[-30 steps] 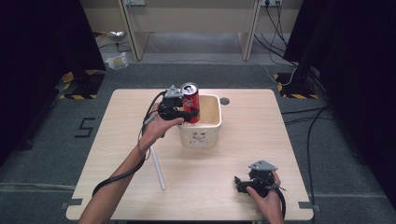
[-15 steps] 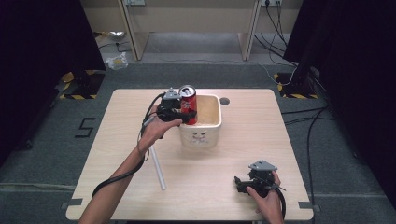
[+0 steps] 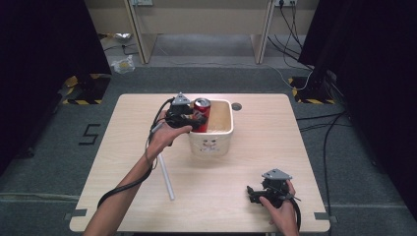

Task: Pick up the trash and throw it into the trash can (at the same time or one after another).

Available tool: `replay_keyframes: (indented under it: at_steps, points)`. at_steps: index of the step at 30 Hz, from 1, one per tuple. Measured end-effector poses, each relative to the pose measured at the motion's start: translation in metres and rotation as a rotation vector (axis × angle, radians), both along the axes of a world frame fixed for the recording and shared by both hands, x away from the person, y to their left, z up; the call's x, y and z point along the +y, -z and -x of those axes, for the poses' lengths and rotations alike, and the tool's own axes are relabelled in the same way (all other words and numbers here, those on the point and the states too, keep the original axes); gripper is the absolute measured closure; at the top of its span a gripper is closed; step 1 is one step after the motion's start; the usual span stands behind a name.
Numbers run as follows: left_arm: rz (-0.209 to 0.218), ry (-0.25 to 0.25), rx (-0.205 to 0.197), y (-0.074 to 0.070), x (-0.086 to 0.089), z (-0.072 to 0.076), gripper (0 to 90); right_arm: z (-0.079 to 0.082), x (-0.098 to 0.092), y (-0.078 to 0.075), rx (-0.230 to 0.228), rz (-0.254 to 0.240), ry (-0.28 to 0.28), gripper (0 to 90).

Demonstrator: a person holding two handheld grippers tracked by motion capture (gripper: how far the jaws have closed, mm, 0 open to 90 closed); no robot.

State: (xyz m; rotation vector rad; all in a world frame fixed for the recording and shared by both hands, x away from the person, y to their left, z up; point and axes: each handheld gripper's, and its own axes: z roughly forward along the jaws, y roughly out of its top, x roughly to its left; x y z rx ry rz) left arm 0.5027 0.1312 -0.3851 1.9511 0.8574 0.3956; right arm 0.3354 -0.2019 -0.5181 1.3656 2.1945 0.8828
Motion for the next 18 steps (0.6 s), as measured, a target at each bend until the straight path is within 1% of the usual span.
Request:
replay_keyframes:
  at_steps: [5, 11, 16, 18]
  points:
    - [0.002, 0.000, -0.003, -0.002, 0.000, 0.001, 32.4, 0.000, 0.000, 0.000, 0.001, -0.001, -0.001, 0.2]
    - [0.011, 0.002, -0.012, -0.009, 0.002, 0.004, 31.4, 0.000, 0.000, 0.000, 0.002, 0.000, -0.001, 0.3]
    - [0.014, -0.001, -0.008, -0.013, 0.005, 0.008, 30.4, 0.000, 0.000, 0.000, 0.001, 0.001, -0.003, 0.2]
    - [0.022, -0.004, -0.002, -0.015, 0.007, 0.010, 29.9, 0.000, 0.000, 0.000, 0.001, 0.000, -0.003, 0.2]
